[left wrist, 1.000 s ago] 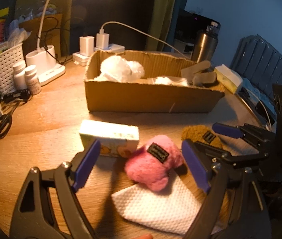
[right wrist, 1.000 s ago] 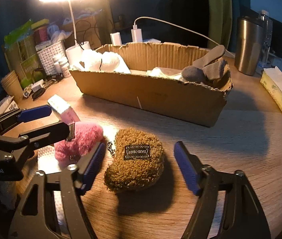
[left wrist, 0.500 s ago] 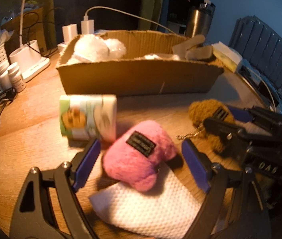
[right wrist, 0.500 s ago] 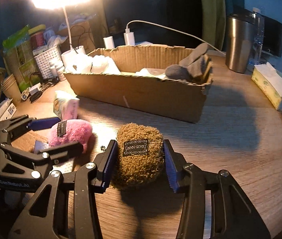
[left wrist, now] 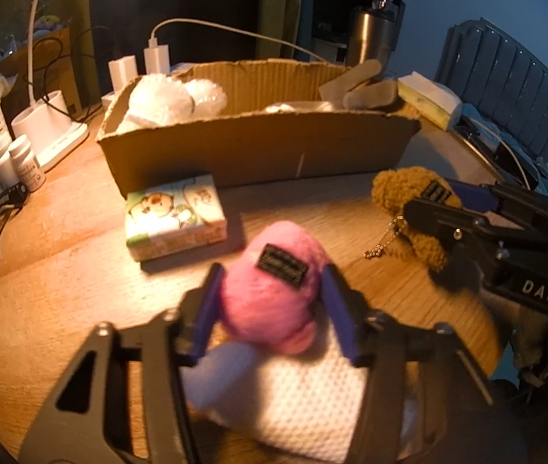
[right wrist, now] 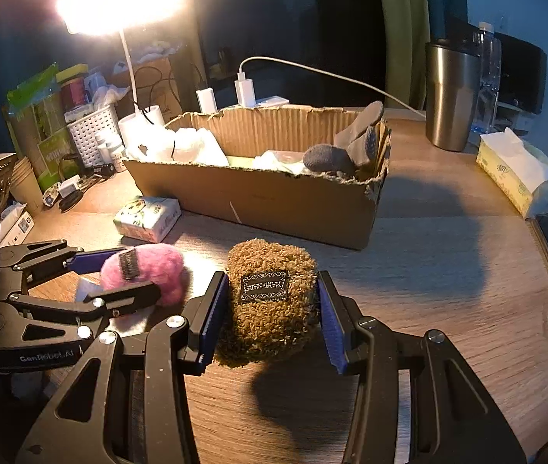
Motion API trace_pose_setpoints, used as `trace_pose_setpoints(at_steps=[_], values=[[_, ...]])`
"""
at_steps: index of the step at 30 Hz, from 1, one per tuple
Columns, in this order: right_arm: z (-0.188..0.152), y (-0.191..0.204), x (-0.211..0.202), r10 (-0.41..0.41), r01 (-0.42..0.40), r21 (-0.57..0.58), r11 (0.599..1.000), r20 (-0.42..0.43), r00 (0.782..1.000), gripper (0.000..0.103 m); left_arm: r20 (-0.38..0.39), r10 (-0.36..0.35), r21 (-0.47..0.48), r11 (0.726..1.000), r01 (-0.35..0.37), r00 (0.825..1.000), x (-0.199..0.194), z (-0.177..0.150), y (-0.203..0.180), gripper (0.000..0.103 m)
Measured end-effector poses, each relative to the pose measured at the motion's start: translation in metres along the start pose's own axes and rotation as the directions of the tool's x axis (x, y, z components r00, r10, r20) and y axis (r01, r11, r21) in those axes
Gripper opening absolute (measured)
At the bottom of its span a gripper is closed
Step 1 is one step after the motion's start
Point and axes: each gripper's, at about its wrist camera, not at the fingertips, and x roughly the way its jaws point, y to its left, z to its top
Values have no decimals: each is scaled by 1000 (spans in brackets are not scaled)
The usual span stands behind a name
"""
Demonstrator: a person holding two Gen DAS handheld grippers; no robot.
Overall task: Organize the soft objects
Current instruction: 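Grasp the pink plush with the left tool while the right tool grasps the brown plush, then lift and carry the pink and brown plushes with both tools over the box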
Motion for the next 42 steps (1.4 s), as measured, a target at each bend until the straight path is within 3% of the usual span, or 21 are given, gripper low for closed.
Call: trace_pose_setpoints(at_steps=[10, 32, 42], values=[[3, 4, -6, -3, 4, -18, 1000, 18, 1000, 48, 74, -30, -4, 1000, 31, 997, -18, 1, 5, 36], [16, 15, -19, 6, -3, -49, 999, 59, 998, 48, 213, -38, -53, 997, 50, 976, -60, 19, 24, 36], [36, 9, -29, 4, 2, -51, 999, 119, 993, 48, 292, -27, -43, 998, 41, 956, -78, 35, 24, 36]])
